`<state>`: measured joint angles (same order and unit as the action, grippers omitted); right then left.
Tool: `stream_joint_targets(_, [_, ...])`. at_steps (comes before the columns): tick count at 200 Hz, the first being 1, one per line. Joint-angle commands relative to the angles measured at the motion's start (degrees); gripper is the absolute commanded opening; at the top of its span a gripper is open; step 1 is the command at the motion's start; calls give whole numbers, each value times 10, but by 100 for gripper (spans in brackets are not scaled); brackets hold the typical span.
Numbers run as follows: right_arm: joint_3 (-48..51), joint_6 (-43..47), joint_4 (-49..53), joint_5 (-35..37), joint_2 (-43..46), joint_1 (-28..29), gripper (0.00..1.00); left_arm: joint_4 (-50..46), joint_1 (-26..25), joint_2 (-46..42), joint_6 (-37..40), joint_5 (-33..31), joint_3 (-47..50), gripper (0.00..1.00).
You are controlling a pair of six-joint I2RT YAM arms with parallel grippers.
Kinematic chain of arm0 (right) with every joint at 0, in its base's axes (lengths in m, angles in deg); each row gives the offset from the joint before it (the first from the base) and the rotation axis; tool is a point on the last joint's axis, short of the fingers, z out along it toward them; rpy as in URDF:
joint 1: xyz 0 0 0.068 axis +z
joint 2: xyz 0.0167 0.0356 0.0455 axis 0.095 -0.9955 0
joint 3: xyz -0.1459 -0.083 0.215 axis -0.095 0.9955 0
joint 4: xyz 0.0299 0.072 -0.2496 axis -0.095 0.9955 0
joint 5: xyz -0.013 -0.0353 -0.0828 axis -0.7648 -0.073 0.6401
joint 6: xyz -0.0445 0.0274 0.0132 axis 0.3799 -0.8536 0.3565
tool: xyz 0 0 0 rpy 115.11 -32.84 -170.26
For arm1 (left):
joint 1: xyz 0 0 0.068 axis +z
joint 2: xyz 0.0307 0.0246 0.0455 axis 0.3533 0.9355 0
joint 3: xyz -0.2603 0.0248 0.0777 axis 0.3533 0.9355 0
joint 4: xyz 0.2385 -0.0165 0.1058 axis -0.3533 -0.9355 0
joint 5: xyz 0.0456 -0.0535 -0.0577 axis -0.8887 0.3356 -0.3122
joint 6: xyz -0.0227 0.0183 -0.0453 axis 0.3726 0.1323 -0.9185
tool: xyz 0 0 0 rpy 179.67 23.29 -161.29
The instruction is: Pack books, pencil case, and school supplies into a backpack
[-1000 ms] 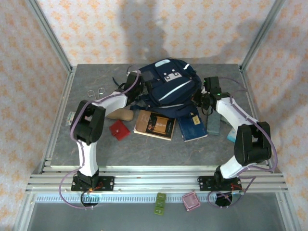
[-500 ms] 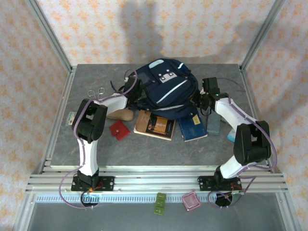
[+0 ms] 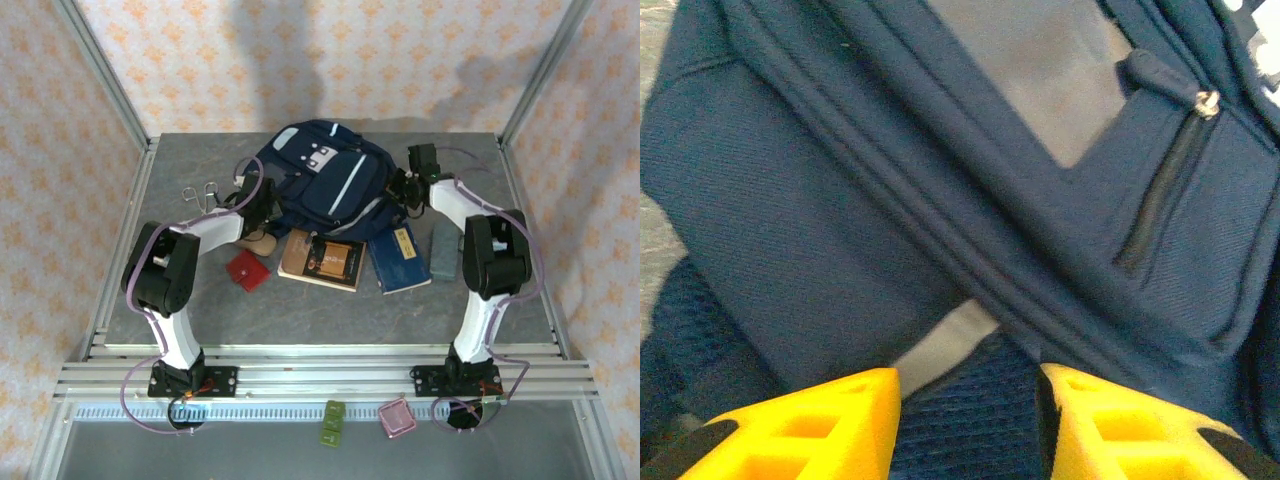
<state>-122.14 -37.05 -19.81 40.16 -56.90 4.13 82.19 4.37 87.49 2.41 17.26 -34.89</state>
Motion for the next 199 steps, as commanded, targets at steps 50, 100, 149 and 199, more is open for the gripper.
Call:
stream_joint_targets(50, [-94, 1, 17, 69, -4, -10, 49, -30, -28, -82, 8, 14, 9, 53])
stream_joint_targets(100, [112, 74, -21, 42, 197, 28, 60, -43, -92, -231, -28, 48, 139, 56])
stream_joint_targets(149, [274, 90, -107, -39, 260, 116, 54, 9, -190, -296, -127, 53, 287, 56])
stream_joint_targets(199, [291, 90, -130, -23, 176, 167, 50, 50, -222, -264, -159, -10, 324, 55])
